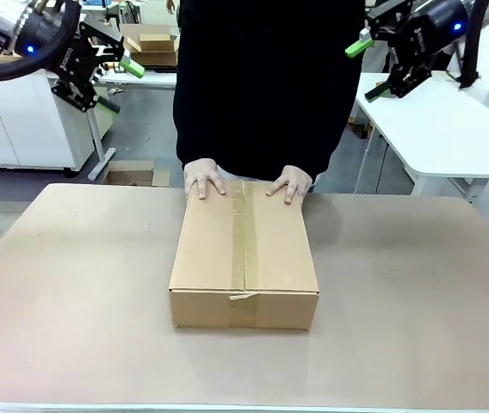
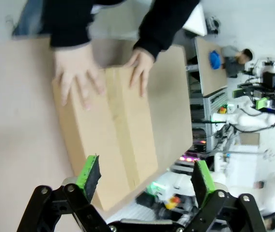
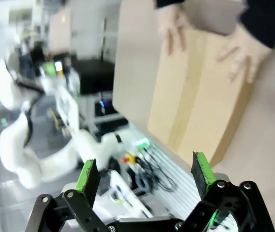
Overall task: Pack the gift set into the box.
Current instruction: Press and hold the closed box until the human finishes sealing it.
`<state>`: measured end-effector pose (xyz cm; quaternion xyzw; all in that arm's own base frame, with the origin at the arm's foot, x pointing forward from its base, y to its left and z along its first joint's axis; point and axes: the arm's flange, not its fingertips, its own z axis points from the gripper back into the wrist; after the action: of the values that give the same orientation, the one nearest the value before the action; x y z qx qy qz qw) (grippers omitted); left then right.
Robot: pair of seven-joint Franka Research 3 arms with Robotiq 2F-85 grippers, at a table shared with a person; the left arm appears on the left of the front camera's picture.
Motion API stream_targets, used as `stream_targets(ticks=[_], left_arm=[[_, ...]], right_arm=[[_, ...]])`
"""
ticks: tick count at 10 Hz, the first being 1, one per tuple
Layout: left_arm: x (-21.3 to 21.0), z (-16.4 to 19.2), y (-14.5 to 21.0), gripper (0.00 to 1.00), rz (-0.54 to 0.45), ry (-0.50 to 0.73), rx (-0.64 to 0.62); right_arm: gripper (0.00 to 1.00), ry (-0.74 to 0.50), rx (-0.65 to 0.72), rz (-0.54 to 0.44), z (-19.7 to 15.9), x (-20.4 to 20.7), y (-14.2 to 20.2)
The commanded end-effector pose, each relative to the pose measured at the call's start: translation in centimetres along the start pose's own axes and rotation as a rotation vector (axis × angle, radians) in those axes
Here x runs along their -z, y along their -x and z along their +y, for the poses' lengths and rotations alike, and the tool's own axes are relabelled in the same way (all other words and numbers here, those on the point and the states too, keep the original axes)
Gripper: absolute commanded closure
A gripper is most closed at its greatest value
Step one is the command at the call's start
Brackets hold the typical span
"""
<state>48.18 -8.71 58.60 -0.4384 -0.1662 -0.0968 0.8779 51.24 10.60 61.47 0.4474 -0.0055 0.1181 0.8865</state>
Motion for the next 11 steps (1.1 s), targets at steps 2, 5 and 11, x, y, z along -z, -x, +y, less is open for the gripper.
stream_targets(ticks=[2,5,11], left_arm=[[0.8,-2.0,3.8,0.0,-0.28,0.366,0.661],[-2.1,-0.4,7.3,0.0,-0.188,0.552,0.852],[-0.8,-2.4,7.6,0.0,-0.243,0.491,0.937]], right_arm=[[0.0,-0.496,-1.2,0.186,1.9,2.0,5.8],[0.0,-0.61,-1.455,0.058,-0.6,0.3,11.8],[0.0,-0.203,-1.227,0.063,1.0,2.7,10.0]])
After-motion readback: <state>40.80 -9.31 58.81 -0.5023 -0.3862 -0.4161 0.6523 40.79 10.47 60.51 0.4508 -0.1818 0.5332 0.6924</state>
